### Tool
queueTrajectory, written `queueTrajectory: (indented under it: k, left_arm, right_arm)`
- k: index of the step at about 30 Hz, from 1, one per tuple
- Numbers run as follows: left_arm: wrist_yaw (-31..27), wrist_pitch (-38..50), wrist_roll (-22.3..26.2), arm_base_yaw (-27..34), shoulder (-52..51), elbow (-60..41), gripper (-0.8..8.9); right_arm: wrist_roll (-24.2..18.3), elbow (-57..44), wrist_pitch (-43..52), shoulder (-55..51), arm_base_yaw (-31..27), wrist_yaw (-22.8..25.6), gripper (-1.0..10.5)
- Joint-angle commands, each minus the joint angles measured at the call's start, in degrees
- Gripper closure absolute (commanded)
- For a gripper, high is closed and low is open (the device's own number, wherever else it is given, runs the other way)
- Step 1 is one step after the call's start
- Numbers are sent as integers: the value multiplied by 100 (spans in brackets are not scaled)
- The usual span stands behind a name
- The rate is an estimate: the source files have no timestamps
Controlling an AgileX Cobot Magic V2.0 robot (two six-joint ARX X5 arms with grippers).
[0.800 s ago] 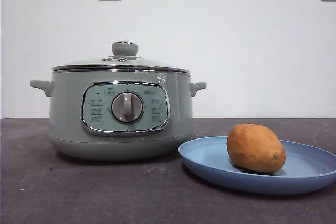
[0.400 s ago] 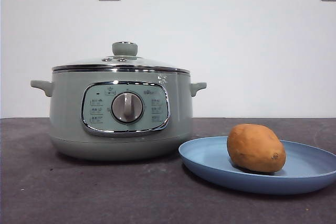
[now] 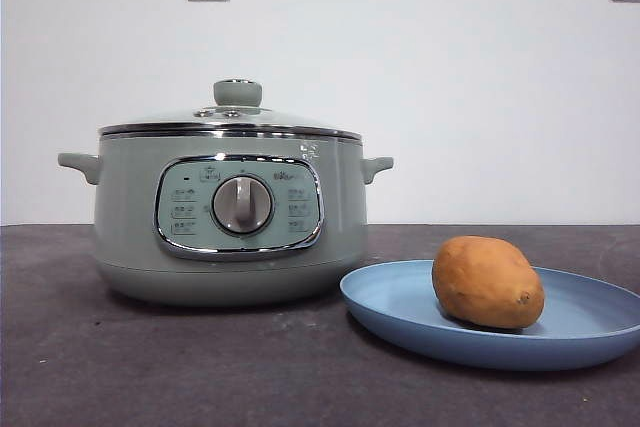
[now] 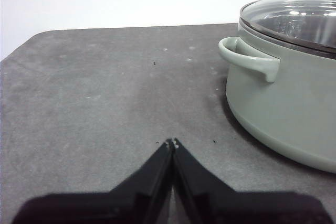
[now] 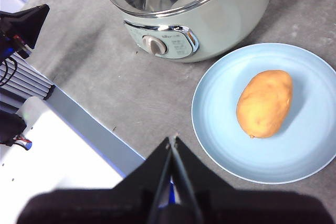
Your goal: Take the potato out from the steamer,put the potato on the plate,close the lid
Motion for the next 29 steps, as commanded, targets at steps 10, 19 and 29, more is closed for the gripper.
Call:
queueTrajectory:
  k: [10, 19, 29]
  left_arm:
    - [-22, 0, -37, 17, -13, -90, 817]
    - [-22, 0, -37, 17, -13, -90, 817]
    - [-22, 0, -37, 17, -13, -90, 817]
  right_arm:
    - [11, 4, 17, -9, 9, 13, 947]
    - [-470, -155, 1213, -308, -380, 579, 946]
    - [-439, -2188, 3799, -1856, -1757, 321, 946]
